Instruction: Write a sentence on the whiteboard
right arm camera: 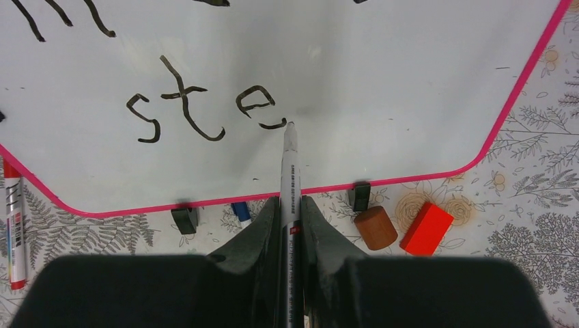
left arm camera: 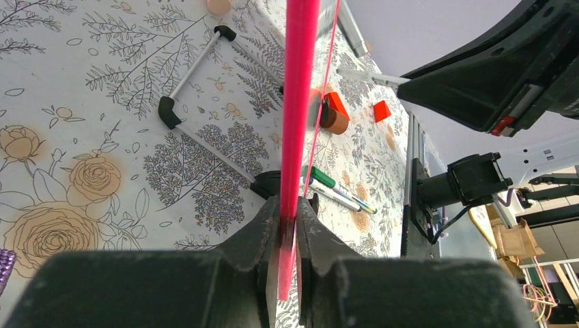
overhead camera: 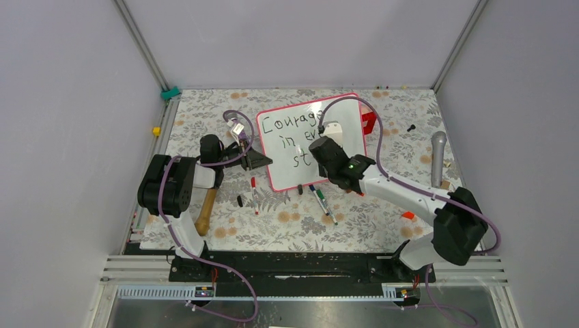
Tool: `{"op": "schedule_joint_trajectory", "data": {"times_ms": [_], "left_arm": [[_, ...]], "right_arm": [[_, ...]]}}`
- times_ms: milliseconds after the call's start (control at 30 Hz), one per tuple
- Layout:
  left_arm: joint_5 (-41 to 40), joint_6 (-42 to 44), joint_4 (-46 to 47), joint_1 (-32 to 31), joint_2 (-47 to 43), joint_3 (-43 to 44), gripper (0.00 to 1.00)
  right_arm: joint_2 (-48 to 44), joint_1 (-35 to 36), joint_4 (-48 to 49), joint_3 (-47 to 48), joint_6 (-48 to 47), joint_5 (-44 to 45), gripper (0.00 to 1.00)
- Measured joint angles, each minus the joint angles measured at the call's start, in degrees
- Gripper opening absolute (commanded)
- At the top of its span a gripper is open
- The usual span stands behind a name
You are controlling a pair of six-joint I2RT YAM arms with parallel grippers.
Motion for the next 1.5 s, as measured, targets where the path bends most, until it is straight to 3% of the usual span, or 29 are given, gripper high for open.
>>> {"op": "schedule_joint_trajectory", "data": {"times_ms": [233, 1500], "left_arm": [[0.00, 0.02, 0.00, 0.00, 0.00, 0.00, 0.00], [-0.02, 0.04, -0.02, 0.00, 0.00, 0.00, 0.00]], "right_arm": [[-4.96, -0.59, 3.13, -2.34, -0.66, 0.42, 0.00], [-0.57, -3.02, 4.28, -0.26, -1.66, -0.26, 0.00]]}}
